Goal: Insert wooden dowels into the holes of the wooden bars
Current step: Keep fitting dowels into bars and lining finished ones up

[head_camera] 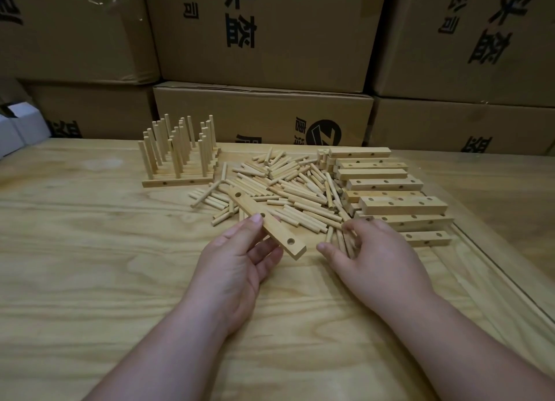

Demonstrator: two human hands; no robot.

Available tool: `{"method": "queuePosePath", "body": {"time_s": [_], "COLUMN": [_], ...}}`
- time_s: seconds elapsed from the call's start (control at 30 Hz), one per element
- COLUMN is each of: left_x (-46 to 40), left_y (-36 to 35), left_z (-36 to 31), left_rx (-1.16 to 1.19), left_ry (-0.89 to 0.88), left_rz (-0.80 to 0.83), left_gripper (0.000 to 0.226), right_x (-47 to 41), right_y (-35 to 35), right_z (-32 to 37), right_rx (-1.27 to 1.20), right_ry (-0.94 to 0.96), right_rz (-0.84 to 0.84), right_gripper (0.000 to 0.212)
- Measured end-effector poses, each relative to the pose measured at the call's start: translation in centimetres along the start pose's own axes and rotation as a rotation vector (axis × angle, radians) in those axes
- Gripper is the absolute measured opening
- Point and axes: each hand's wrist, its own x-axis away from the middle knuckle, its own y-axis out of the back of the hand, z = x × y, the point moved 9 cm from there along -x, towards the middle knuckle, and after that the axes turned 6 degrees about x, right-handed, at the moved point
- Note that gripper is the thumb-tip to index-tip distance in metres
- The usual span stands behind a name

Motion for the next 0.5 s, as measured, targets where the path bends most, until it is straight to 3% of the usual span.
{"method": "queuePosePath", "body": {"time_s": [0.17, 0.5], "left_x": [0.1, 0.3], "left_y": [-0.1, -0.3], "left_z": [0.1, 0.2], "left_rx": [-0.028, -0.044], "left_ry": [-0.002, 0.005], "left_rz": [0.016, 0.025], "left_gripper": [0.035, 0.046], "right_x": [0.4, 0.5], "right_y": [-0.4, -1.3], "right_z": [1.0, 2.3], "right_rx": [0.016, -0.142], "right_ry": [0.059, 0.199], "right_rz": [0.052, 0.096], "right_gripper": [0.065, 0.013]}}
